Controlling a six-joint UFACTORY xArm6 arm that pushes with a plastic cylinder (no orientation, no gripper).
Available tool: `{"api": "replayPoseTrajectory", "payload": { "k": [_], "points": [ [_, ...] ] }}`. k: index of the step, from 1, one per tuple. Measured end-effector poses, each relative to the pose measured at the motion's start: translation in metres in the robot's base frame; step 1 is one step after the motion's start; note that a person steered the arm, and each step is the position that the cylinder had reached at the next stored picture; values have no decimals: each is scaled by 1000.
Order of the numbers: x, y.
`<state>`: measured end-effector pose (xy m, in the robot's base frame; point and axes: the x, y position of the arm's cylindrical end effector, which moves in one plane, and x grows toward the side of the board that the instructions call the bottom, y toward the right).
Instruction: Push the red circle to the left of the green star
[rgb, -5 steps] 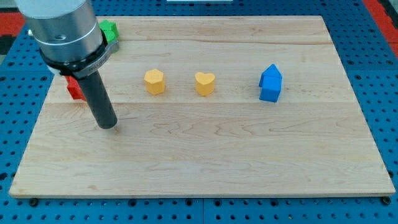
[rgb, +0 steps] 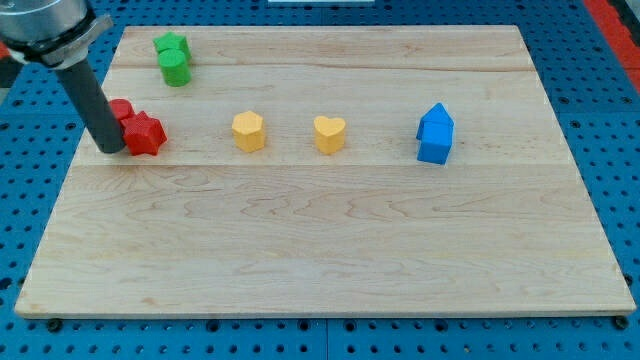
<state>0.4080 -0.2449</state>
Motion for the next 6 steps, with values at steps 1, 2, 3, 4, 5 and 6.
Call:
{"api": "replayPoseTrajectory", "payload": {
  "k": [1, 2, 3, 4, 5, 6],
  "points": [
    [-28, -10],
    [-44, -2],
    [-91, 7],
    [-121, 9],
    [-122, -39],
    [-174, -29]
  ]
}}
